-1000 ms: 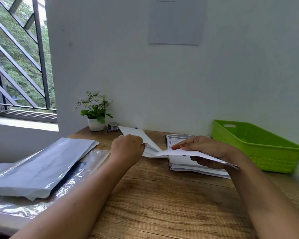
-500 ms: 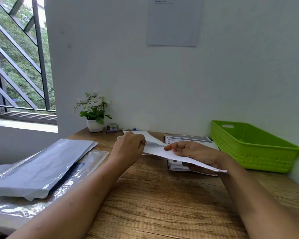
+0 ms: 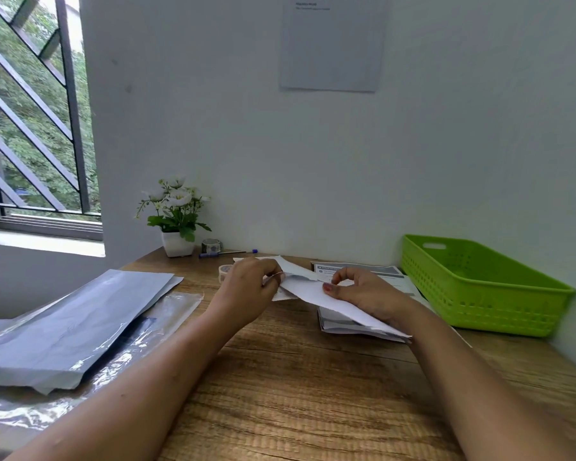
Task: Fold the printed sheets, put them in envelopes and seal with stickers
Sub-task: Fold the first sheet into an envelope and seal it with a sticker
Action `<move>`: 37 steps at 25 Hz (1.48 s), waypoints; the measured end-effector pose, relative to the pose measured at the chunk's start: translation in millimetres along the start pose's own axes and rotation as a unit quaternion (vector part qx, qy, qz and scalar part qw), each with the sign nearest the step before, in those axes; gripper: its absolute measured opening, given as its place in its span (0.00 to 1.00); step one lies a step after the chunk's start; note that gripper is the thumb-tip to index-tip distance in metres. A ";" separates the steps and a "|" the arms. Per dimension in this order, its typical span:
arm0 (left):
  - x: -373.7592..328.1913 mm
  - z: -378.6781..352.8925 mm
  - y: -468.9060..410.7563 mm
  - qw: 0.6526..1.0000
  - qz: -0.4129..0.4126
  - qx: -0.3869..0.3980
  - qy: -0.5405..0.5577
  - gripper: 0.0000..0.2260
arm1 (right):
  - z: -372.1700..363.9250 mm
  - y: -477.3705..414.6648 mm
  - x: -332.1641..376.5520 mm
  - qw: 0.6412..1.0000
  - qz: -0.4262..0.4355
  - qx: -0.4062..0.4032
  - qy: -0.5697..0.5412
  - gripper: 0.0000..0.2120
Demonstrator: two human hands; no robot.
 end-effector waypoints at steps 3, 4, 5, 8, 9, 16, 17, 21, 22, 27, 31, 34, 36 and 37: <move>-11.3 -2.4 3.9 1.000 -0.015 0.003 0.000 0.08 | -4.3 -2.2 -0.4 0.994 -0.052 -0.078 0.049 0.16; -13.5 -3.0 4.4 1.000 -0.017 0.001 0.004 0.08 | -5.6 -1.0 -2.2 0.992 -0.074 -0.085 0.048 0.17; -14.4 -2.7 4.6 1.000 -0.015 -0.004 0.005 0.08 | -6.0 1.7 -3.1 0.993 -0.090 -0.077 0.017 0.18; -5.2 2.8 1.6 0.999 0.023 -0.025 0.023 0.07 | -5.3 13.6 3.7 0.971 -0.103 0.014 -0.217 0.14; -0.5 4.8 0.6 0.998 0.036 -0.034 0.032 0.08 | -2.0 20.3 10.4 0.960 -0.095 0.053 -0.257 0.12; 10.2 5.1 -0.6 0.996 0.074 -0.037 0.044 0.07 | -6.9 41.5 38.2 0.944 -0.003 0.266 -0.194 0.15; 10.2 5.1 -0.3 0.995 0.075 -0.037 0.046 0.07 | -4.6 38.9 38.2 0.950 0.007 0.244 -0.194 0.14; 10.3 5.5 -0.7 0.994 0.084 -0.043 0.057 0.07 | -3.9 38.6 35.1 0.931 0.001 0.270 -0.244 0.17; 10.2 5.2 -0.8 0.994 0.084 -0.042 0.057 0.07 | -6.6 39.4 33.5 0.927 -0.004 0.291 -0.237 0.19; 8.0 2.8 -0.7 0.995 0.082 -0.031 0.051 0.07 | -21.6 42.4 34.2 0.932 -0.016 0.325 -0.161 0.18; 7.3 1.9 0.4 0.995 0.078 -0.029 0.057 0.07 | -18.1 43.1 35.4 0.943 -0.029 0.286 -0.168 0.21; 0.1 2.8 2.3 0.996 0.064 -0.027 0.051 0.08 | -11.6 38.0 36.2 0.961 -0.015 0.212 -0.179 0.17; -7.0 3.0 3.6 0.997 0.046 -0.027 0.046 0.08 | -5.1 34.1 36.7 0.965 0.004 0.171 -0.200 0.10; -10.3 3.3 3.9 0.998 0.038 -0.027 0.042 0.07 | -2.8 33.5 37.3 0.965 0.011 0.161 -0.209 0.07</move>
Point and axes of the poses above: each hand's wrist, its own y-axis away from the middle knuckle, its own z-axis out of the back of the hand, x = y × z, the point moved 6 cm from there along -y, towards the middle knuckle, and after that the axes turned 6 degrees about z, right-handed, at the moved point
